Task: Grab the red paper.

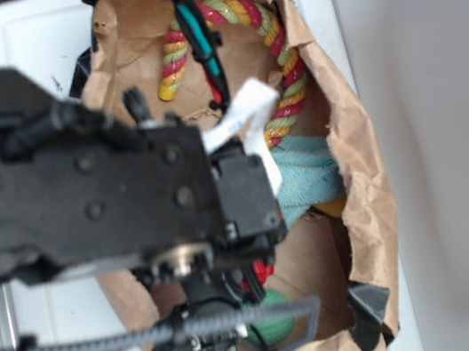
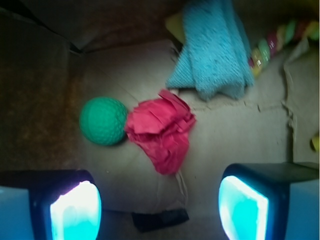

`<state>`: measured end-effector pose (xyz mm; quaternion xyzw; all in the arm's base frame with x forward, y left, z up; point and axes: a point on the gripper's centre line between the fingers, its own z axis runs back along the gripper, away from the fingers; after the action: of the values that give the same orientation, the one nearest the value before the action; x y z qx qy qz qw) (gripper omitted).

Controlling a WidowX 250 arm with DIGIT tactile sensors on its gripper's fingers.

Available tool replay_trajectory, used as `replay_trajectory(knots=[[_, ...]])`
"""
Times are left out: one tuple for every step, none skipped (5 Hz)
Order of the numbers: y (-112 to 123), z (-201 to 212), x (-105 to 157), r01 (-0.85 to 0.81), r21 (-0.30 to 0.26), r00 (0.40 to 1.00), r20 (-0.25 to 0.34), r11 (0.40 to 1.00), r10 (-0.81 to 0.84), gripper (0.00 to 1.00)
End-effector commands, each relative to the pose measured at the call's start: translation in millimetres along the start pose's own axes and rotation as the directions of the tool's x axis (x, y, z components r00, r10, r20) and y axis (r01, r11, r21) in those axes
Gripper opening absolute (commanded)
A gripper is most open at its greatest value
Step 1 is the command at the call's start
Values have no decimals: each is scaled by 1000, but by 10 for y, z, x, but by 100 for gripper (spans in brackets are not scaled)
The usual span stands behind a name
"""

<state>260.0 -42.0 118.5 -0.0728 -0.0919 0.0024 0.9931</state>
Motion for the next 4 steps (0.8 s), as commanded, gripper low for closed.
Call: replay_trajectory(knots=[[-43,125,15,30,-8,998,50,1000,-29,100],[-43,125,15,30,-8,998,50,1000,-29,100],[190,-152,8,54,-8,999,-2,999,-54,100],[164,-239,29,104,13,994,11,994,-104,100]])
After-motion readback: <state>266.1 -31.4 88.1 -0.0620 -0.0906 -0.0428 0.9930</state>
